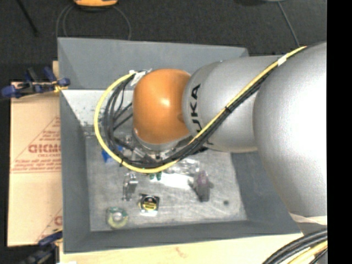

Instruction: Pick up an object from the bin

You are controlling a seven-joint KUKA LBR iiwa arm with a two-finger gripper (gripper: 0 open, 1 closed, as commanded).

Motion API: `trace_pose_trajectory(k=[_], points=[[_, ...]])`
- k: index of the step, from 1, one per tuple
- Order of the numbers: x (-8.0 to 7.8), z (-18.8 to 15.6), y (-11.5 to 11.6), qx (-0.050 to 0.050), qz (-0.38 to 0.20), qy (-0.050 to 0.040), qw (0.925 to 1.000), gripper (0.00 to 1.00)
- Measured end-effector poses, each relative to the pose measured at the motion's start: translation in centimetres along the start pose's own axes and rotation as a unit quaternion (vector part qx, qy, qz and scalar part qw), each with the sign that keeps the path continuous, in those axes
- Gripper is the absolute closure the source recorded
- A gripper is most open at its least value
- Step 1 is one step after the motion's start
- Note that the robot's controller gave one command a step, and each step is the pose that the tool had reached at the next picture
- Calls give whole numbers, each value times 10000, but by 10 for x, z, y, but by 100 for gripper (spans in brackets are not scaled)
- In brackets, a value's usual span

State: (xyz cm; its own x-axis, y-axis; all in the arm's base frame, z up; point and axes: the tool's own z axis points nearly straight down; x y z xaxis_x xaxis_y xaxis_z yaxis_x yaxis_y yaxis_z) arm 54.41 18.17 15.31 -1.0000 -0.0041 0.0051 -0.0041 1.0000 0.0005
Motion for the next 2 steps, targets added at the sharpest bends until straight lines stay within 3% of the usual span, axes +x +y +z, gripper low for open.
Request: trace_pose_trajectory(k=[1,2], points=[[59,79,-35,-10,-513,-87,9986,0],[37,75,-70,13,-2022,-54,9793,0]])
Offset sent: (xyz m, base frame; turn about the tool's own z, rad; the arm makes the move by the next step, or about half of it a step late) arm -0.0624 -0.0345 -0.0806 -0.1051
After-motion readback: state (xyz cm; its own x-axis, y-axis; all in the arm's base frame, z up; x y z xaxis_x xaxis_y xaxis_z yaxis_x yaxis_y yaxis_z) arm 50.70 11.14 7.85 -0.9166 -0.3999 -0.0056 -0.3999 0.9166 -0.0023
